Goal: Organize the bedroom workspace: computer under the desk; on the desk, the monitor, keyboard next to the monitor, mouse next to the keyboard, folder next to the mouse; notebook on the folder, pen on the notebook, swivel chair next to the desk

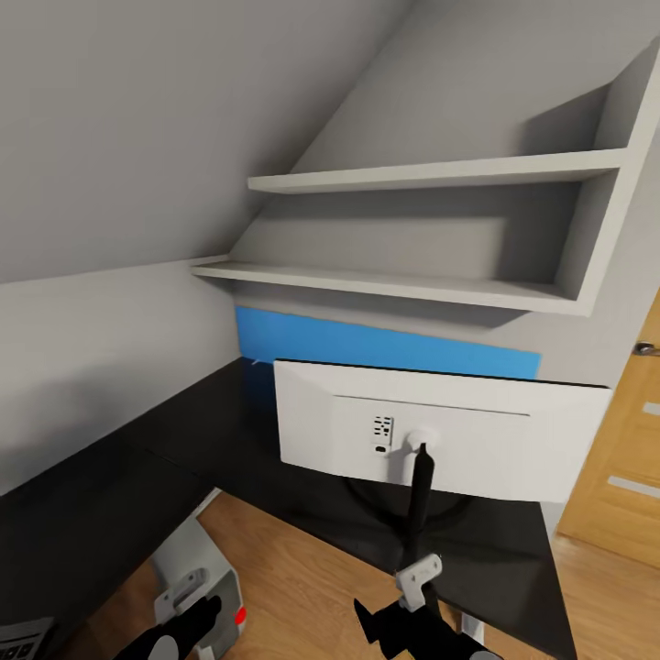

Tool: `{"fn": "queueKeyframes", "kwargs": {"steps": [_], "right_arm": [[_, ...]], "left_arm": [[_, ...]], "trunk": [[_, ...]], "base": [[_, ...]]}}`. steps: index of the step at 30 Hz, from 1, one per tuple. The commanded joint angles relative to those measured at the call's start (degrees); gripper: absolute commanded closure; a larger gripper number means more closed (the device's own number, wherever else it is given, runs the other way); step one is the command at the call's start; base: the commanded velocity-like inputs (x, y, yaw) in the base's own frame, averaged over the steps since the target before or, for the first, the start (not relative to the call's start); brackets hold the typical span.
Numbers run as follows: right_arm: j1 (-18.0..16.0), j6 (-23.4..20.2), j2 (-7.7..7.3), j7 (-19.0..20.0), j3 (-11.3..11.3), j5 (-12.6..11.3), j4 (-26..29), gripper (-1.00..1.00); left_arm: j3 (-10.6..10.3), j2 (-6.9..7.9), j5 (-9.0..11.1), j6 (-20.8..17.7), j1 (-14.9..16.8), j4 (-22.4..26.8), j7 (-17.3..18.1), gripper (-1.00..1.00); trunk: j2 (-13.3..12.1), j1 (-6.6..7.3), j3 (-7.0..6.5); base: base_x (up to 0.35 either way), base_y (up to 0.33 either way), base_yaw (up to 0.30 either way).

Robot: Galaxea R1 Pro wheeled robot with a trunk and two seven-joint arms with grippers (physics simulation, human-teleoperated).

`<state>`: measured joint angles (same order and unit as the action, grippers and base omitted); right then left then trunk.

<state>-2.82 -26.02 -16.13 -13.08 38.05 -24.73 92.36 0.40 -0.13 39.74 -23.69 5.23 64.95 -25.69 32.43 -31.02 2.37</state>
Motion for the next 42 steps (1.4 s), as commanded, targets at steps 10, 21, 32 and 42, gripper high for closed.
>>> {"fn": "queueKeyframes", "kwargs": {"steps": [10,21,32,42], "right_arm": [[-0.3,0.6,0.89,-2.5,-7.9,-0.6,-0.1,-1.00],[-0.7,0.9,2.54,-9.3,-9.0,-0.6,-0.4,-1.00],[-0.9,1.0,4.15,-10.2,-9.3,-0.8,-0.6,-1.00],[-0.9,1.0,4.27,-10.2,-9.2,-0.7,-0.7,-1.00]], "left_arm": [[0.0,0.03,0.5,-0.2,0.0,0.1,-0.4,-1.00],[0.0,0.01,0.5,-0.2,0.0,0.1,-0.4,-1.00],[0.0,-0.04,0.6,-0.2,0.0,0.1,-0.3,-1.00],[0.0,-0.02,0.5,-0.2,0.0,0.1,-0.4,-1.00]], "trunk": [[0.1,-0.03,0.12],[0.1,-0.03,0.12],[0.1,-0.03,0.10],[0.1,-0.03,0.09]], "base": [[0.000,0.079,0.000],[0.000,0.005,-0.006],[0.000,0.000,-0.198],[0.000,0.000,-0.235]]}}
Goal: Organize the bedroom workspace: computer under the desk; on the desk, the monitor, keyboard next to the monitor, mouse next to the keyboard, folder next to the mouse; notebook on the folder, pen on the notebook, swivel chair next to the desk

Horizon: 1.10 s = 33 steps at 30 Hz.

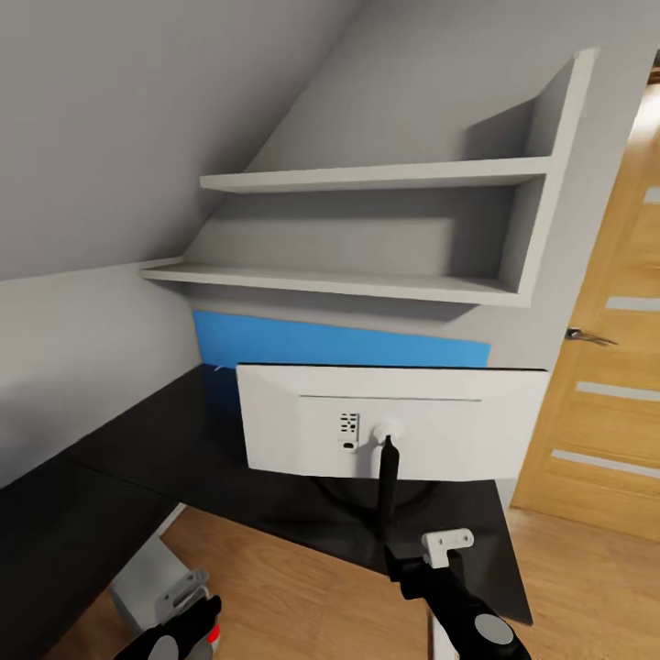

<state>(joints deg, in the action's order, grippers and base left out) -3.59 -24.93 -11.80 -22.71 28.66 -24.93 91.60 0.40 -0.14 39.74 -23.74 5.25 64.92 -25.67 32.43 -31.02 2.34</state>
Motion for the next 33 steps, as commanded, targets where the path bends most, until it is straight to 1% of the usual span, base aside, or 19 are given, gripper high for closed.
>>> {"fn": "queueKeyframes", "kwargs": {"steps": [1,6,15,22,29,30,33], "right_arm": [[-0.1,-0.1,-0.06,-0.6,0.2,-0.5,0.1,-1.00],[-0.1,-0.1,-0.06,-0.6,0.2,-0.4,0.1,-1.00],[-0.1,-0.1,-0.07,-0.4,0.3,-0.4,0.2,-1.00],[-0.1,-0.1,-0.06,-0.3,0.4,-0.4,0.2,-1.00],[-0.1,-0.1,-0.02,-0.4,0.6,-0.4,0.2,-1.00],[-0.4,3.6,0.37,-0.4,0.4,-0.6,-1.6,-1.00],[-0.5,6.9,1.31,-0.5,0.3,-0.6,-2.7,-1.00]], "left_arm": [[0.0,-0.02,0.5,-0.2,0.0,0.1,-0.4,-1.00],[0.0,-0.03,0.5,-0.2,0.0,0.1,-0.4,-1.00],[0.0,-0.04,0.6,-0.2,0.0,0.1,-0.4,-1.00],[-0.1,-0.04,0.5,-0.1,0.0,0.2,-0.5,-1.00],[0.0,0.01,0.6,-0.1,0.0,0.2,-0.5,-1.00],[0.1,-0.03,0.6,-0.2,0.0,-0.4,-0.7,-1.00],[0.1,-0.03,0.6,-0.2,0.0,-0.7,-0.6,-1.00]], "trunk": [[0.1,-0.03,0.12],[0.1,-0.03,0.12],[0.1,-0.03,0.12],[0.1,-0.03,0.12],[0.1,-0.03,0.12],[0.1,-0.03,0.12],[0.1,-0.03,0.12]], "base": [[0.000,0.000,-0.203],[0.000,0.000,-0.128],[0.002,0.000,-0.036],[0.137,0.000,-0.007],[0.039,0.000,-0.032],[0.004,0.000,-0.003],[0.003,0.000,-0.002]]}}
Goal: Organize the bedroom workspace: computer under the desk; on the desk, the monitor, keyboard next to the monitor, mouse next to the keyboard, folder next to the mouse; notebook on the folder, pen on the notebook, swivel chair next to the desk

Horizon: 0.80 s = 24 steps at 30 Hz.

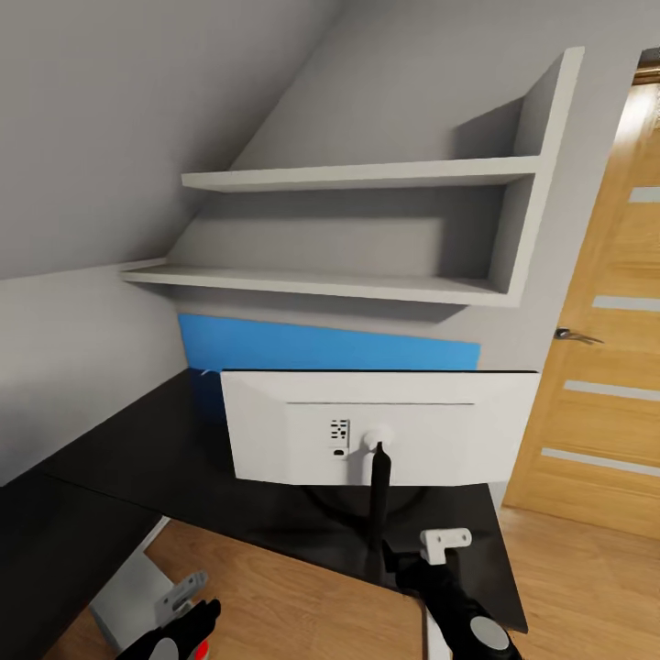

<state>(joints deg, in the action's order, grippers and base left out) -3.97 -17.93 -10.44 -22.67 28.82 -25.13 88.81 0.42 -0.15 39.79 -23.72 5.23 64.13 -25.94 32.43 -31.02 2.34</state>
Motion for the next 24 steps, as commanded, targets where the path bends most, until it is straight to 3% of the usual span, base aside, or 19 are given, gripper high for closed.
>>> {"fn": "queueKeyframes", "kwargs": {"steps": [1,4,13,24], "right_arm": [[-0.1,0.6,0.32,-0.5,0.1,-0.4,-0.2,-1.00],[-0.4,3.2,1.89,-0.6,0.0,-0.4,-1.5,-1.00],[-3.1,4.4,4.97,-0.6,0.0,-0.5,-6.0,-1.00],[-6.5,6.5,6.88,-0.5,-0.1,-0.6,-12.0,-1.00]], "left_arm": [[0.1,-0.02,0.5,-0.2,0.0,0.0,-0.3,-1.00],[0.0,-0.02,0.5,-0.1,0.0,-0.3,-0.3,-1.00],[0.0,-0.02,0.5,-0.1,0.0,-0.8,-0.2,-1.00],[-0.1,-0.02,0.5,-0.1,0.0,-2.1,-0.2,-1.00]], "trunk": [[0.1,-0.03,0.12],[0.1,-0.03,0.12],[0.1,-0.03,0.12],[0.1,-0.03,0.12]], "base": [[0.002,0.000,-0.001],[0.000,0.000,0.000],[0.000,0.000,0.000],[0.000,0.000,0.000]]}}
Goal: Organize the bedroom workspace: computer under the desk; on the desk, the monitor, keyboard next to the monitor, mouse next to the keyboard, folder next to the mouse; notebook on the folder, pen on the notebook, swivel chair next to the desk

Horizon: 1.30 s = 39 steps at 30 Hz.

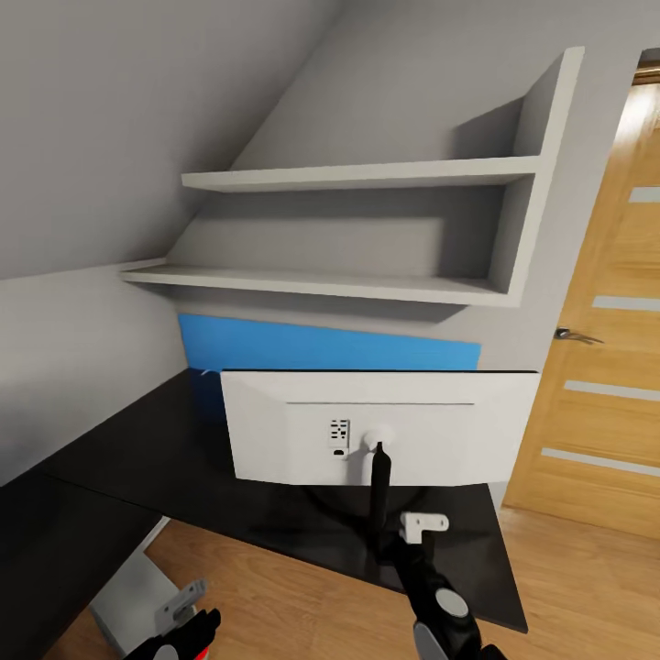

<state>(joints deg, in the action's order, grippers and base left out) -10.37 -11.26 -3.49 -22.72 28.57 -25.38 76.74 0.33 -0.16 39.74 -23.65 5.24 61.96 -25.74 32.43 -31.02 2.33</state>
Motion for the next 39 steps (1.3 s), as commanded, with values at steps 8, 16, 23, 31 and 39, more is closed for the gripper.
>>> {"fn": "queueKeyframes", "kwargs": {"steps": [8,16,23,31,39], "right_arm": [[-3.5,3.6,1.82,-0.3,0.3,-0.6,-6.3,-1.00],[-6.7,6.0,3.48,0.1,0.3,-0.6,-11.3,-1.00],[-8.6,6.5,3.84,0.2,0.2,-0.6,-13.1,-1.00],[-9.1,6.7,3.91,0.2,0.2,-0.6,-13.6,-1.00],[-12.9,6.9,3.99,0.3,0.1,-0.8,-19.1,-1.00]], "left_arm": [[0.0,-0.02,0.5,-0.2,0.0,-0.2,-0.4,-1.00],[0.0,-0.02,0.5,-0.2,0.0,-0.2,-0.4,-1.00],[0.0,-0.02,0.5,-0.2,0.0,-0.3,-0.4,-1.00],[0.0,-0.02,0.5,-0.2,0.0,-0.3,-0.4,-1.00],[0.0,-0.02,0.5,-0.2,0.0,-0.3,-0.4,-1.00]], "trunk": [[0.1,-0.03,0.12],[0.1,-0.03,0.12],[0.1,-0.03,0.12],[0.1,-0.03,0.12],[0.1,-0.03,0.12]], "base": [[0.000,0.000,0.000],[0.000,0.000,0.000],[0.000,0.000,0.000],[0.000,0.000,0.000],[0.000,0.000,0.000]]}}
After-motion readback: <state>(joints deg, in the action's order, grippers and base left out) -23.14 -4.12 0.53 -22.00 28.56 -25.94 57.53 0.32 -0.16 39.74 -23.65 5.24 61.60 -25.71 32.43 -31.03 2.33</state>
